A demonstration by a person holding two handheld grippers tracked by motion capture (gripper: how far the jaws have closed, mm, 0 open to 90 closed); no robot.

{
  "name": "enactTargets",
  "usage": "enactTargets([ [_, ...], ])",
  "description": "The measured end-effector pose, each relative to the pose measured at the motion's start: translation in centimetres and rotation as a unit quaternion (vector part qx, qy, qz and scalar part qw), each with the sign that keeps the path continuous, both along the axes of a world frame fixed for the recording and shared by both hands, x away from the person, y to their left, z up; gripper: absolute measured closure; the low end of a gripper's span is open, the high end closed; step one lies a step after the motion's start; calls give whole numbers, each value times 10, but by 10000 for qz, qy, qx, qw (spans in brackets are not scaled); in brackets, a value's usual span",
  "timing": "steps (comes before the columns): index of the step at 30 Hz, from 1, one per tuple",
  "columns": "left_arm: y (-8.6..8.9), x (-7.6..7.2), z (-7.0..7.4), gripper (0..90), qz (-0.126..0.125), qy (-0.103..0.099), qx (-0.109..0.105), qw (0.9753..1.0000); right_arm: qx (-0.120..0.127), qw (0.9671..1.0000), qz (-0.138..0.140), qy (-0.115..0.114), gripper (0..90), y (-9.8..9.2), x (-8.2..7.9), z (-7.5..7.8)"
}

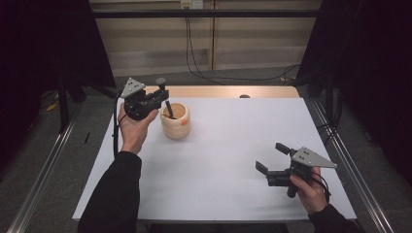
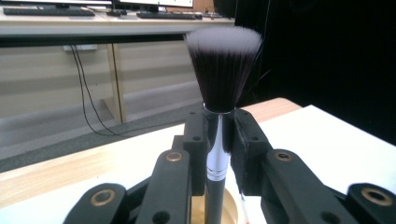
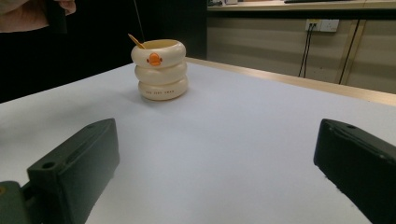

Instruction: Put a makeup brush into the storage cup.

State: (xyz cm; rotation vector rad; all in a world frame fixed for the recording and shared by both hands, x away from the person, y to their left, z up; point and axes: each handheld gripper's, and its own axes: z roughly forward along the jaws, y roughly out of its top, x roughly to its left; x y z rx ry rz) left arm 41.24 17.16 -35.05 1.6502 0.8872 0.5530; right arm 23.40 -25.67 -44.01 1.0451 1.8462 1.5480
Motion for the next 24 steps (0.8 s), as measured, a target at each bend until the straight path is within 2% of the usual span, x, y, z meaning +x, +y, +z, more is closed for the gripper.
enactTargets([
  [4,-1,3,-3,778,86,-3,55,9999,-51,10000,14,-4,1,0,0,0],
  [6,-2,4,-5,779,39,-22,36,10000,-26,10000,10,12,0,0,0,-1],
  [10,-5,7,-9,778,96,30,66,9999,-49,10000,-13,42,0,0,1,-1],
  [15,-12,9,-18,777,54,55,103,9999,-73,9999,43,75,0,2,1,-2],
  [18,-11,10,-22,778,136,107,92,9998,-45,10000,21,76,0,1,1,-2],
  [24,-12,10,-29,777,63,123,109,9998,-66,9999,18,85,1,2,1,-2],
])
